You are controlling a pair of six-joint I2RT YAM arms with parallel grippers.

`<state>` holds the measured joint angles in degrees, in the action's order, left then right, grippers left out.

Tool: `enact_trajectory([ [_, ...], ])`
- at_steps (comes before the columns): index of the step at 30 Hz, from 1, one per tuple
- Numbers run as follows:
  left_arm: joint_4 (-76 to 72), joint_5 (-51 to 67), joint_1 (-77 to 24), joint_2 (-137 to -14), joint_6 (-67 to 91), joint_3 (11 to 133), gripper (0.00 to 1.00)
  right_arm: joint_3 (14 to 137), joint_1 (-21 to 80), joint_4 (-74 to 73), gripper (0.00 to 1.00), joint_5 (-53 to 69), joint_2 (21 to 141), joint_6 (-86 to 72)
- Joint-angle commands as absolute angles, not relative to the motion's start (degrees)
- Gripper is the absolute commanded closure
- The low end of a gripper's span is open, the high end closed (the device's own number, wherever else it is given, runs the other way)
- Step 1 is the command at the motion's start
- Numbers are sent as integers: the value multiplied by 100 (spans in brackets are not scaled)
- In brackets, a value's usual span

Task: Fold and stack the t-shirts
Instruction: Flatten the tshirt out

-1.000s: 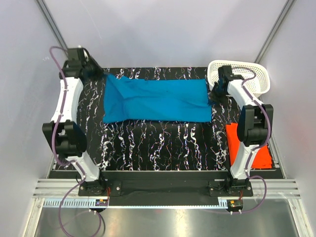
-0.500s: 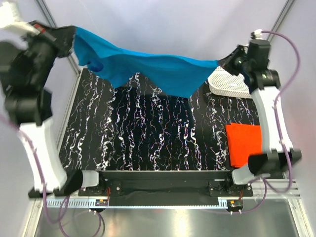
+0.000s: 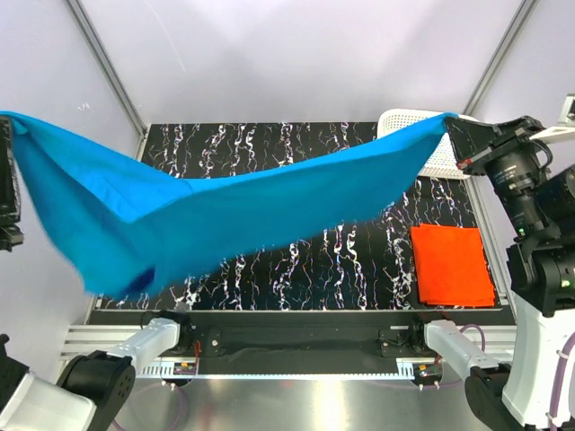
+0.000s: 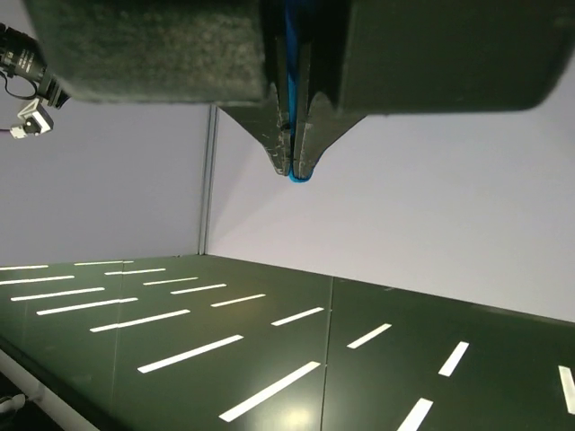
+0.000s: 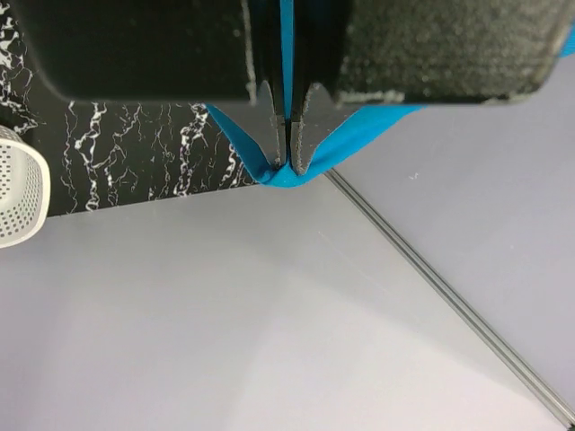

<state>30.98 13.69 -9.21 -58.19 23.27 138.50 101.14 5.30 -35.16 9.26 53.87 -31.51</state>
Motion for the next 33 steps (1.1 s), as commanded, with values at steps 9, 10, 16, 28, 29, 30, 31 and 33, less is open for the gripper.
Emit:
enact_trajectory([
  [9,3568,-130,-1239,-7039,1188,12580,100,9766,562,-3104,100,914,7090,-3261],
  [10,3560,-219,-1231,-7240,1134,12412,100,9678,554,-2989,100,905,7223,-3278],
  [16,2586,-36,-590,-7795,1177,10752,100,9316,563,-2382,100,870,8541,-3287],
  [28,898,835,325,-10105,1757,9316,100,11064,554,-1978,100,1011,11943,-2988],
  [29,844,887,325,-10186,1836,9351,100,11170,554,-1978,100,1011,12031,-2953],
  [30,809,949,325,-10247,1872,9430,100,11328,554,-1986,100,1002,12163,-2953],
  [31,809,932,325,-10361,1907,9483,100,11399,545,-1986,100,1011,12216,-2944],
  [33,791,958,316,-10380,1995,9553,100,11610,554,-2004,100,1142,12339,-2901],
])
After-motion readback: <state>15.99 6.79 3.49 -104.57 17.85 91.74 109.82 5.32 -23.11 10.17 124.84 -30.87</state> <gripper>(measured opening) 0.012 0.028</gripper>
